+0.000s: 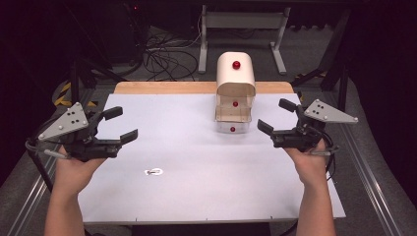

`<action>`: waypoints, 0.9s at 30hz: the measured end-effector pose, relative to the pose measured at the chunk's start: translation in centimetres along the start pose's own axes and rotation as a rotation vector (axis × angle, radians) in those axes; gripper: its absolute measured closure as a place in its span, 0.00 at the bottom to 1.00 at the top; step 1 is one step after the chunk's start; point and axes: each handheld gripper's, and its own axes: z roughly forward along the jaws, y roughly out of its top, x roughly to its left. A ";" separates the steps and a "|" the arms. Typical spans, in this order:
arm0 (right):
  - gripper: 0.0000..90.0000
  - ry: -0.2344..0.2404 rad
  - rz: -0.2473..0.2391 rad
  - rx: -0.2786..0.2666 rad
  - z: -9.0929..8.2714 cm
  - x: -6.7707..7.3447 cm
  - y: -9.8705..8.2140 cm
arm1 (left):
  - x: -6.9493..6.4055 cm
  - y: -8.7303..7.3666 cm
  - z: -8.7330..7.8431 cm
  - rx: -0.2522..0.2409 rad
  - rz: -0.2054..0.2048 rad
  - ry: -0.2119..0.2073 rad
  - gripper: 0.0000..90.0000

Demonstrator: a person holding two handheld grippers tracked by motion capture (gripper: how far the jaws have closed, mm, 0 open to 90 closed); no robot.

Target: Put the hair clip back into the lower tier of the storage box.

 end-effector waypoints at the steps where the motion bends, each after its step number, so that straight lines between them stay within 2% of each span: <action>1: 0.01 0.000 0.000 0.000 0.0 0.0 0.0 | 0.0 -0.1 0.1 0.007 0.002 0.000 0.22; 6: 0.01 0.000 -0.004 0.004 0.0 -0.1 -0.1 | 0.2 -0.4 0.3 0.036 0.003 -0.002 0.24; 8: 0.01 0.000 -0.009 0.004 0.0 -0.1 0.0 | 0.2 -0.6 0.5 0.065 0.024 0.012 0.26; 17: 0.01 -0.002 -0.001 0.002 0.0 0.0 0.0 | 0.4 -1.3 1.0 0.105 0.028 0.004 0.28; 20: 0.01 -0.001 -0.007 0.005 0.0 -0.1 -0.1 | 0.3 -1.6 1.2 0.118 0.050 0.019 0.28; 22: 0.01 -0.003 -0.009 0.007 0.0 -0.1 -0.1 | 0.4 -1.8 1.4 0.147 0.056 0.009 0.29; 27: 0.01 -0.003 -0.010 0.008 0.0 0.0 0.0 | 0.4 -2.2 1.9 0.175 0.057 -0.005 0.31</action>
